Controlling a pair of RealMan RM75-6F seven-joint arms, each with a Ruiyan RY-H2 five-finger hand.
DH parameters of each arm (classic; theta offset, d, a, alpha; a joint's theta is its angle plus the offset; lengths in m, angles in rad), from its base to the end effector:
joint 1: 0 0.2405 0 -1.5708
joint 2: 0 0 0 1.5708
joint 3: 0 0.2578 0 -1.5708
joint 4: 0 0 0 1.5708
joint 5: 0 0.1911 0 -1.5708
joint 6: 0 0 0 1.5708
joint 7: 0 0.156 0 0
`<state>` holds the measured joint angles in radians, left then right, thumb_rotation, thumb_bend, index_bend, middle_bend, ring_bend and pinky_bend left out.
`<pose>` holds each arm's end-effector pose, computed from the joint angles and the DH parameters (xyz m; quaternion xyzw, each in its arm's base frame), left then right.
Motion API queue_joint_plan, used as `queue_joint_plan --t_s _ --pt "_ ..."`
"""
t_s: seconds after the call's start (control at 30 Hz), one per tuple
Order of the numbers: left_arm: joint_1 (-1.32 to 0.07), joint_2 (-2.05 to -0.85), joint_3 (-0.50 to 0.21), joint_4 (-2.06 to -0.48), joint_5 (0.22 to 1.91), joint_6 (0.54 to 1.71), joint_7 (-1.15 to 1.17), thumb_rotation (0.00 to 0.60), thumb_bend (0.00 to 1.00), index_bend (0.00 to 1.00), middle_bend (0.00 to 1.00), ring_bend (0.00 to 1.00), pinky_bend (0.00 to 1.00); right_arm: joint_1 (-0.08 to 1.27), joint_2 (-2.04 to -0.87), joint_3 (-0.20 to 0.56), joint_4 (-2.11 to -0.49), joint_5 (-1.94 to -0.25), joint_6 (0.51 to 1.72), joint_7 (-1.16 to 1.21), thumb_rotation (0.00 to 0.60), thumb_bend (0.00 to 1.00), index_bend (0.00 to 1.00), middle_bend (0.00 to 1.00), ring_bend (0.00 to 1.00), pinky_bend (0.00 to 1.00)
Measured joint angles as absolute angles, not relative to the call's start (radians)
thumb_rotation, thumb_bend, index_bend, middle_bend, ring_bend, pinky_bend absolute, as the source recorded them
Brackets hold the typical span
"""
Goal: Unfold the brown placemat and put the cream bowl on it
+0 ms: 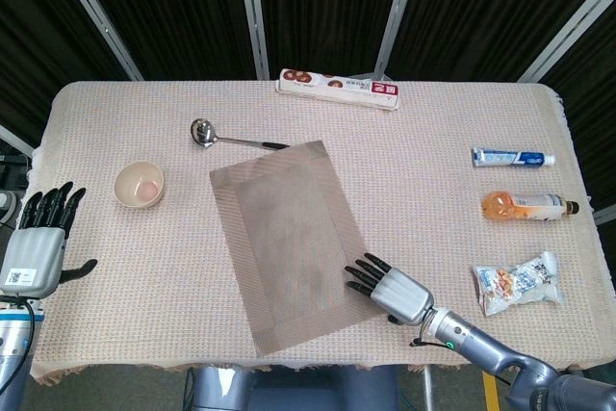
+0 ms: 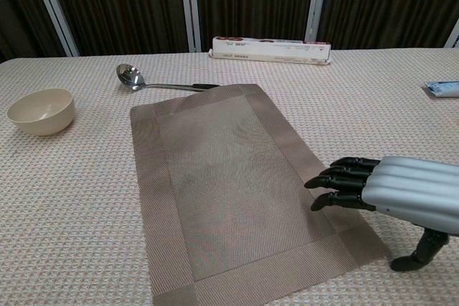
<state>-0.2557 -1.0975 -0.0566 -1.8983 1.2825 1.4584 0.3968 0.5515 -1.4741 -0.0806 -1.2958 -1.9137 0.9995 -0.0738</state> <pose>-0.2491 0.2309 0.1658 -0.6154 -0.3635 -0.3443 0.6088 -0.2166 -0.2517 -0.0163 0.8925 -0.1936 0.3054 0.2697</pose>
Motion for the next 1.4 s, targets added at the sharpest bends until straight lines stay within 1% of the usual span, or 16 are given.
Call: queue_joint_plan --t_s 0.3,0.43,0.7,0.8,1.0,1.13,1.3,1.37,1.4 --pt "-0.254 -1.103 -0.063 -1.891 1.282 1.449 0.399 0.6 0.0 0.0 0.0 0.0 0.0 0.565 -1.507 -0.079 -1.261 -1.898 1.024 -0.067 0.6 0.03 0.17 0.0 0.0 0.0" --pt "-0.251 -1.102 -0.064 -1.884 1.279 1.445 0.394 0.6 0.0 0.0 0.0 0.0 0.0 0.572 -1.507 -0.068 -1.27 -1.886 1.039 -0.065 0.6 0.03 0.19 0.01 0.0 0.0" --pt "-0.248 -1.1 -0.066 -1.878 1.286 1.436 0.385 0.6 0.0 0.0 0.0 0.0 0.0 0.585 -1.489 -0.055 -1.305 -1.856 1.048 -0.079 0.6 0.04 0.19 0.01 0.0 0.0" --pt "-0.247 -1.099 -0.066 -1.879 1.288 1.435 0.384 0.6 0.0 0.0 0.0 0.0 0.0 0.587 -1.491 -0.06 -1.308 -1.846 1.04 -0.083 0.6 0.1 0.19 0.01 0.0 0.0" --pt "-0.243 -1.096 -0.066 -1.88 1.294 1.431 0.379 0.6 0.0 0.0 0.0 0.0 0.0 0.589 -1.506 -0.074 -1.297 -1.841 1.036 -0.091 0.6 0.33 0.21 0.01 0.0 0.0" --pt "-0.242 -1.095 -0.067 -1.879 1.295 1.429 0.378 0.6 0.0 0.0 0.0 0.0 0.0 0.591 -1.512 -0.079 -1.288 -1.839 1.039 -0.096 0.6 0.42 0.23 0.02 0.0 0.0" --pt "-0.241 -1.096 -0.068 -1.879 1.296 1.425 0.377 0.6 0.0 0.0 0.0 0.0 0.0 0.591 -1.518 -0.086 -1.278 -1.838 1.05 -0.098 0.6 0.44 0.27 0.02 0.0 0.0" --pt "-0.241 -1.096 -0.069 -1.879 1.297 1.424 0.377 0.6 0.0 0.0 0.0 0.0 0.0 0.59 -1.521 -0.09 -1.275 -1.837 1.053 -0.096 0.6 0.44 0.3 0.02 0.0 0.0" --pt "-0.24 -1.096 -0.069 -1.879 1.297 1.423 0.377 0.6 0.0 0.0 0.0 0.0 0.0 0.59 -1.521 -0.092 -1.273 -1.836 1.054 -0.094 0.6 0.44 0.34 0.02 0.0 0.0"
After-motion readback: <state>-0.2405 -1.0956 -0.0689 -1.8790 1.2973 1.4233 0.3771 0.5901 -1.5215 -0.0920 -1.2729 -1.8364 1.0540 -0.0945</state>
